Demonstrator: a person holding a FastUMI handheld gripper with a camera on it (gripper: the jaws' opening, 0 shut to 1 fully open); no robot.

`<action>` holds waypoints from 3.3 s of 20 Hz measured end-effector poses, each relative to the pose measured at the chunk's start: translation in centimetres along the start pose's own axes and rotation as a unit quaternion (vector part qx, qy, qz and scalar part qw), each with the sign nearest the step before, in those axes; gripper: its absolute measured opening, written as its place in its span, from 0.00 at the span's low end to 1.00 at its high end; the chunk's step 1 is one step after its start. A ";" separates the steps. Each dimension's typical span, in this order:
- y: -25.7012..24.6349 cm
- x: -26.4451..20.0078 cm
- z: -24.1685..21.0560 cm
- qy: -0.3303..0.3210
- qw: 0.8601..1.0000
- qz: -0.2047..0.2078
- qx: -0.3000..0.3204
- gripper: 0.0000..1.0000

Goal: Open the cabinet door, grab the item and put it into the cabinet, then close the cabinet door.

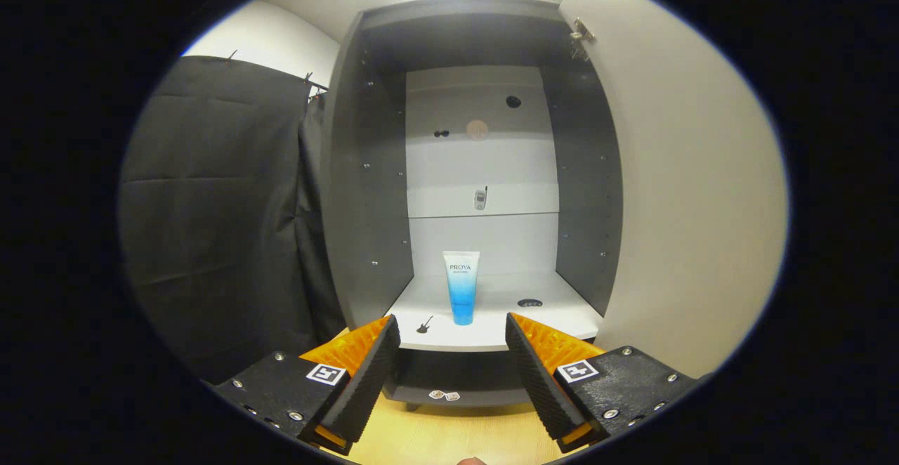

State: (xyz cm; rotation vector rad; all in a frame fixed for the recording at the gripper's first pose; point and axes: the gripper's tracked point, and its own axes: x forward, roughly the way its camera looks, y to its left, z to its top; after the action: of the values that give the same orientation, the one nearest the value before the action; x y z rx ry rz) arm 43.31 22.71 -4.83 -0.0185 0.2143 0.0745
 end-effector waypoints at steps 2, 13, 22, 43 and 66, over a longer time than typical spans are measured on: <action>0.1 -2.8 0.0 -0.005 1.000 0.007 0.007 0.94; -2.9 -15.0 -0.7 -0.001 1.000 0.002 -0.009 0.94; -7.5 -22.4 0.6 -0.006 1.000 -0.012 -0.001 0.94; -29.6 -26.3 6.8 -0.085 0.956 -0.278 0.040 0.94; -19.4 -21.0 5.5 -0.055 0.983 -0.176 0.012 0.89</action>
State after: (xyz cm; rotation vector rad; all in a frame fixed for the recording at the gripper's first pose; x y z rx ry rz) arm 25.46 1.98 5.21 -0.0279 0.0988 -0.2792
